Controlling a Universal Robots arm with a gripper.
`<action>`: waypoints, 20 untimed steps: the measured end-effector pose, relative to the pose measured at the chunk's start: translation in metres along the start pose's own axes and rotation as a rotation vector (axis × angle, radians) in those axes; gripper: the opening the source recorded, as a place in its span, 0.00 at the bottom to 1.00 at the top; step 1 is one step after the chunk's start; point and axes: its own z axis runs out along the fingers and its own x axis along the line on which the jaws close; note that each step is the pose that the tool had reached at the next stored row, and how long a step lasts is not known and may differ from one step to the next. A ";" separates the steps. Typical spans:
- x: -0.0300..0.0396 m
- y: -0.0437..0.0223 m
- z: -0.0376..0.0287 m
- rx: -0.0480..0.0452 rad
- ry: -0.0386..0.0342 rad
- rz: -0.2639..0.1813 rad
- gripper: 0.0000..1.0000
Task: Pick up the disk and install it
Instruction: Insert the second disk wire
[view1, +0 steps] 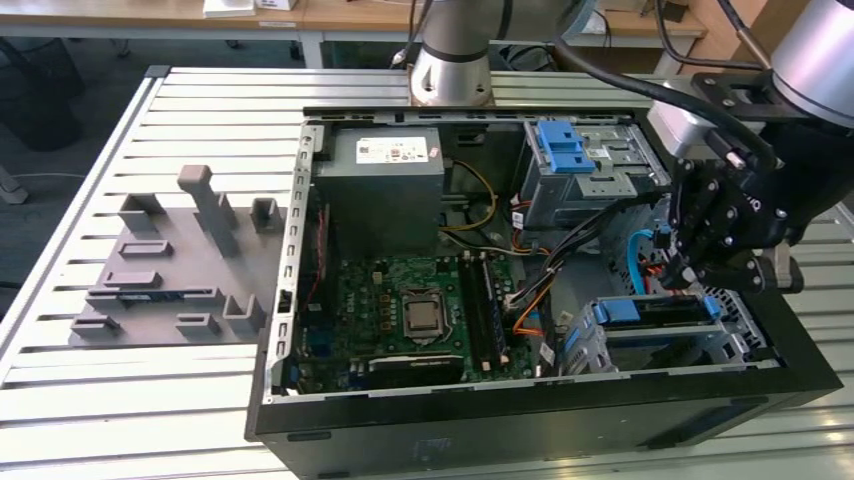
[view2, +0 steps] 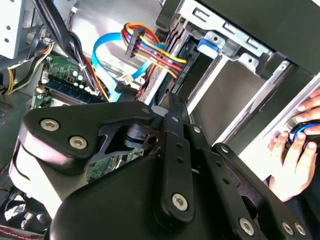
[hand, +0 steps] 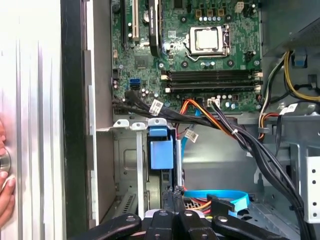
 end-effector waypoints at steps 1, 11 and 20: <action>0.0000 0.0007 -0.0015 0.0000 -0.0005 0.000 0.11; -0.0049 0.0028 -0.0193 0.0000 -0.0020 0.000 0.11; -0.0112 0.0050 -0.0304 0.0000 -0.0021 0.000 0.11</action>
